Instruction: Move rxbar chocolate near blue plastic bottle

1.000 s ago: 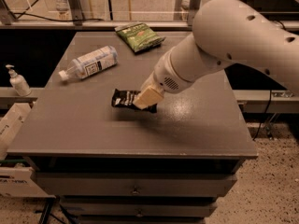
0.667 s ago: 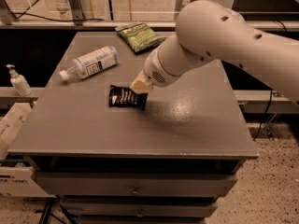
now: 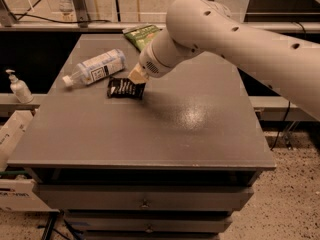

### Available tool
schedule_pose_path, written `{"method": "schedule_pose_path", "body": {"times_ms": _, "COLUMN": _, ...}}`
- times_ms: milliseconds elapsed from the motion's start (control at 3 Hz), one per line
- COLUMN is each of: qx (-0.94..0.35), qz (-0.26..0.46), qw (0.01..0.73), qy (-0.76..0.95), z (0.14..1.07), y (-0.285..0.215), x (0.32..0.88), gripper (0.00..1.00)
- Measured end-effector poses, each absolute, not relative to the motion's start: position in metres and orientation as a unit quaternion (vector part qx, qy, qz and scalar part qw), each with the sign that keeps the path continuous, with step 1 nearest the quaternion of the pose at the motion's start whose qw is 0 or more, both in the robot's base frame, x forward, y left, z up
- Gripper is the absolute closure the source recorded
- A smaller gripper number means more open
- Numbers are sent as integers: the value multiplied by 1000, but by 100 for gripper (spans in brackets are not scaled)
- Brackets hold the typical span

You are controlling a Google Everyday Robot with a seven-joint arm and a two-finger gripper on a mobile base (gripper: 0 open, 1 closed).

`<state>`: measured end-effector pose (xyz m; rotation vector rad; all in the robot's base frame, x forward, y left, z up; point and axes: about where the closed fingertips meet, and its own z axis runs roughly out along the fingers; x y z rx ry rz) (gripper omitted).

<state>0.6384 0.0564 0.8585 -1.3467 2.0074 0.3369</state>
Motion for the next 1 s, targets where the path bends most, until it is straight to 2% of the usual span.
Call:
{"method": "schedule_pose_path", "body": {"times_ms": 667, "qx": -507, "qz": 143, "qw": 366, "qy": 767, "z": 876, "y": 97, "x": 688, "gripper": 100}}
{"method": "schedule_pose_path", "body": {"times_ms": 1000, "qx": -507, "qz": 151, "qw": 361, "qy": 768, "z": 872, "y": 112, "x": 695, "gripper": 82}}
